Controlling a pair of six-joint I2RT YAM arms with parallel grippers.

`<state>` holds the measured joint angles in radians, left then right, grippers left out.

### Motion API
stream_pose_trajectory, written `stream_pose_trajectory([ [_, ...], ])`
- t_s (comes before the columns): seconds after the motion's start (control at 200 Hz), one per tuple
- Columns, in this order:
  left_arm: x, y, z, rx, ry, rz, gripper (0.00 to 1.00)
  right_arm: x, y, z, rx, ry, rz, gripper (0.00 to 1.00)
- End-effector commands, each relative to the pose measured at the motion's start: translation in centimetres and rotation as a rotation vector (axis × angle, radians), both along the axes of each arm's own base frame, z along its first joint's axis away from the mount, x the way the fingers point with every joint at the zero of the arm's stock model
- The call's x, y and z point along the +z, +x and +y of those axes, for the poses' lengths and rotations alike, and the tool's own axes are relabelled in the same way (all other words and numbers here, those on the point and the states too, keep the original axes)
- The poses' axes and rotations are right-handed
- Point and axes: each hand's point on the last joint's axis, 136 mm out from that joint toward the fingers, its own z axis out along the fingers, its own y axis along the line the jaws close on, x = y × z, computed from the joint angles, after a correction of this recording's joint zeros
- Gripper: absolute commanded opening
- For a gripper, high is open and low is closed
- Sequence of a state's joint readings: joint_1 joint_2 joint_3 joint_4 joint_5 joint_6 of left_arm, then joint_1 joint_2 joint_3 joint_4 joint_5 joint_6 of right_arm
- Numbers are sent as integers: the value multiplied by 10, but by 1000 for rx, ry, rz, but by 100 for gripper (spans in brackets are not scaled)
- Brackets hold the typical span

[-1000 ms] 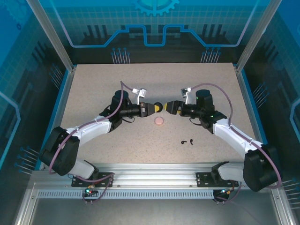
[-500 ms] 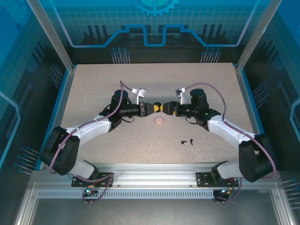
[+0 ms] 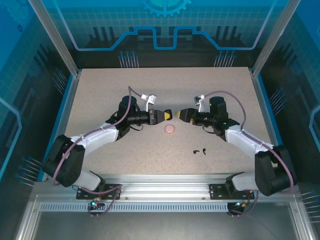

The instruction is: Insert wireless bluetooth earbuds into charging case

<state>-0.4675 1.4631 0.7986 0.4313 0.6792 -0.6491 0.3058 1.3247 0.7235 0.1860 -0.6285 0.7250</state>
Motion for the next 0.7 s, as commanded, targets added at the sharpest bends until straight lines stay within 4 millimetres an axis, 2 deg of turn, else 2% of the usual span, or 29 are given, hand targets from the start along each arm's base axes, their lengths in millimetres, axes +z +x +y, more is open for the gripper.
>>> stream_pose_trajectory([
  [0.0,24,-2,-6,-40,-45,-57,1,28,-10,9,97,56,-76,64],
  [0.175,29,-1,-8,-39,-52,-68,1,32,-9,22,136,59,-81,57],
  [0.32,31,-1,-9,-42,-54,-73,1,28,-9,31,152,54,-71,53],
  [0.695,31,-3,-11,-48,-54,-72,1,12,2,34,128,27,-33,42],
])
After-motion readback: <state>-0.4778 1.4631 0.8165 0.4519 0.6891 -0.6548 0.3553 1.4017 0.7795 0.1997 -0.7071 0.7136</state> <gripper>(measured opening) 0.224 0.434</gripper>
